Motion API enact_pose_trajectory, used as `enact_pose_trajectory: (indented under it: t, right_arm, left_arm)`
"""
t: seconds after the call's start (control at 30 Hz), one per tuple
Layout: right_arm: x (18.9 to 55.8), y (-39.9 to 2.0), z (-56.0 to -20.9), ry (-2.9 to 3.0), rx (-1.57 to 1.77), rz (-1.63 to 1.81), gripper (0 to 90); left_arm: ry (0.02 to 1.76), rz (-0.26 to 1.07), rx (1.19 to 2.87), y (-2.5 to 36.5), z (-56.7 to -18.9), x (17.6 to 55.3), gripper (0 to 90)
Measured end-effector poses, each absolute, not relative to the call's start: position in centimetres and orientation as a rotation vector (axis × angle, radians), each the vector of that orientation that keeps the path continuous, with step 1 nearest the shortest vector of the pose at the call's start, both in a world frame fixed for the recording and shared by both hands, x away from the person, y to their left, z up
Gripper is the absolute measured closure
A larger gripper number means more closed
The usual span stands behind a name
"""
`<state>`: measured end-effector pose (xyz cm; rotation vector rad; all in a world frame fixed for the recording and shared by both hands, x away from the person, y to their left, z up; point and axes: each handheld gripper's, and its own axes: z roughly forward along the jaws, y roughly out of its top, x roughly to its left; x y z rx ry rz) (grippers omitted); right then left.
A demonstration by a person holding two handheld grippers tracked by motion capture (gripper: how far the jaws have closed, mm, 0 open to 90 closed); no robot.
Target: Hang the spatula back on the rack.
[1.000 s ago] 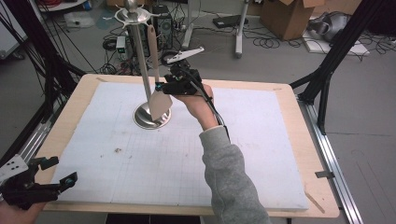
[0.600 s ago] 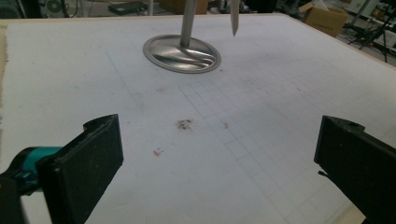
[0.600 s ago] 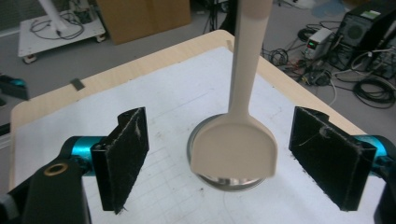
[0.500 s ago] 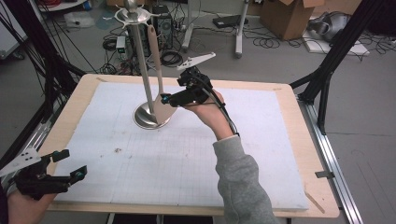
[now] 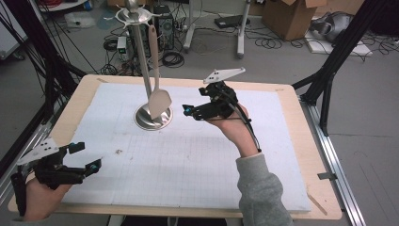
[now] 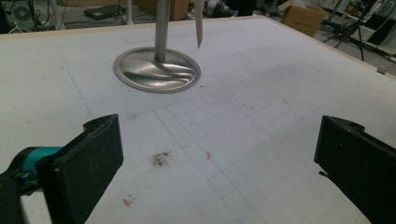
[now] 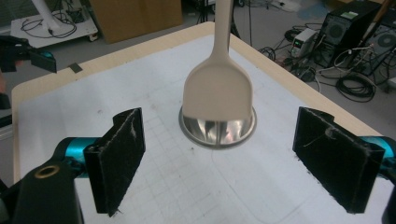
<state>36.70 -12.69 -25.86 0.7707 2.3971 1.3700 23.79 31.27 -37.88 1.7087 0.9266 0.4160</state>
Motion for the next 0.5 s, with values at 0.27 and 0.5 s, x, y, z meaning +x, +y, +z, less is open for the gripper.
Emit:
enact_pose_trajectory:
  t: [0.27,0.5]
  right_arm:
    - [35.0,-14.6,-26.3,2.359,0.775,1.361,16.3]
    - [33.2,-16.0,-27.4,2.322,0.77,1.378,16.3]
  left_arm:
    - [0.905,0.402,1.704,30.4,-37.7,24.6,1.7]
    - [0.881,0.402,1.69,30.0,-37.2,25.1,1.7]
